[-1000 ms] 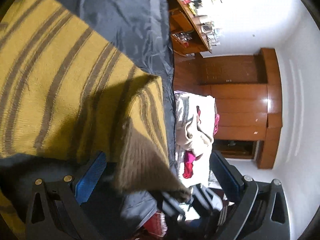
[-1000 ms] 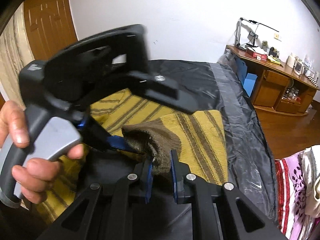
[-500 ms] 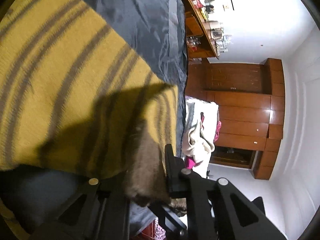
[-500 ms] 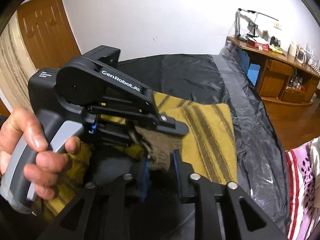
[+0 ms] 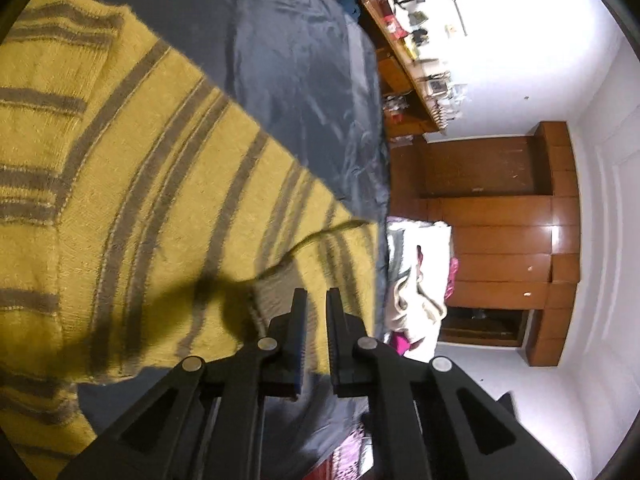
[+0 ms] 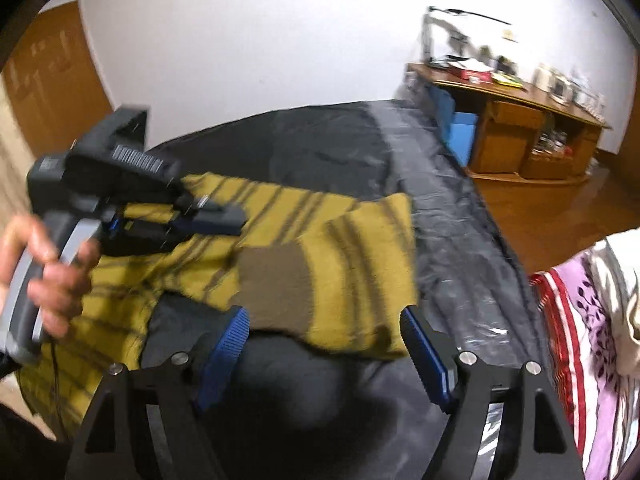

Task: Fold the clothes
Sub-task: 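Grasp the brown cuff with the left gripper while the right gripper releases it, then carry the held cuff across the sweater body with the left gripper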

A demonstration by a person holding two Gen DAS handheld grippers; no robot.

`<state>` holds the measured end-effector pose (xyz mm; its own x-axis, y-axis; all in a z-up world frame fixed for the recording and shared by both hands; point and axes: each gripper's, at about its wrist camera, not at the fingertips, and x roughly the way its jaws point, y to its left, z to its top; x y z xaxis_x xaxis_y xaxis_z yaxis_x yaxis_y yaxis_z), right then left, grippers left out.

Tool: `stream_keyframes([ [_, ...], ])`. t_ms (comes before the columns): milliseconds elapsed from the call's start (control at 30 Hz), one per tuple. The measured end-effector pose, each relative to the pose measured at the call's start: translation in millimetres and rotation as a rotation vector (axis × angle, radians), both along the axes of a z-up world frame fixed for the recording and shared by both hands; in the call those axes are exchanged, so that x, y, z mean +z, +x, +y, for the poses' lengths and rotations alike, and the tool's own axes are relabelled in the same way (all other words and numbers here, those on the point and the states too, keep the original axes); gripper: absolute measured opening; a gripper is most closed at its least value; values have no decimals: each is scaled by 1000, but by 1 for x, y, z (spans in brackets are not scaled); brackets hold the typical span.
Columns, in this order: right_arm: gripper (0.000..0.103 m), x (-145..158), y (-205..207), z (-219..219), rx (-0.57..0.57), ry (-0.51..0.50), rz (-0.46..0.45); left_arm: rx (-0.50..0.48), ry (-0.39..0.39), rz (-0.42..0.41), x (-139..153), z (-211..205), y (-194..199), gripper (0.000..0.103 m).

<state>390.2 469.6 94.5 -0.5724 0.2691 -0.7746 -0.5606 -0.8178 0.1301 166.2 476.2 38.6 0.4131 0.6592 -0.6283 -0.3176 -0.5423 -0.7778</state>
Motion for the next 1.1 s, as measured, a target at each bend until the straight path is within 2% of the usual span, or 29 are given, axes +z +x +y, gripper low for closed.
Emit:
stream_keyframes([
  [33,80,0,1,4,-16,3,-6,-3,-12,0,-4,1,0,11],
  [100,80,-1,2,9,-31,4,-20,0,-34,7,-11,1,0,22],
  [133,80,-3,2,9,-29,2,-28,4,-45,14,-15,1,0,43],
  [167,80,-5,2,9,-27,0,-36,11,-51,18,-17,0,0,74],
  [200,80,-7,2,10,-25,-3,-44,27,-41,14,-18,-2,0,84],
  [267,80,-10,2,10,-21,-7,-60,53,-17,-2,-18,-2,-1,87],
  [367,80,-18,1,7,-9,-16,-73,30,-28,-3,-20,6,0,87],
  [500,80,-21,-7,8,7,7,-80,-2,7,-36,-19,13,3,87],
  [600,80,-32,-19,8,38,49,-159,-29,31,-67,-18,20,9,87],
  [700,80,-38,-20,6,65,90,-213,-50,19,-73,-18,22,12,87],
  [833,80,-38,-5,8,82,76,-205,-59,15,-127,-25,25,15,87],
  [900,80,-40,-2,12,73,66,-209,-67,12,-140,-28,29,19,86],
  [933,80,-42,-1,14,66,57,-207,-74,8,-126,-27,33,21,78],
  [967,80,-43,0,17,60,49,-205,-83,4,-113,-26,37,24,54],
  [1000,80,-42,0,18,56,40,-193,-91,-7,-106,-26,39,26,38],
  [1033,80,-41,1,19,51,32,-180,-96,-27,-98,-27,42,28,10],
  [1100,80,-38,1,21,47,24,-159,-87,-43,-82,-27,44,29,7],
])
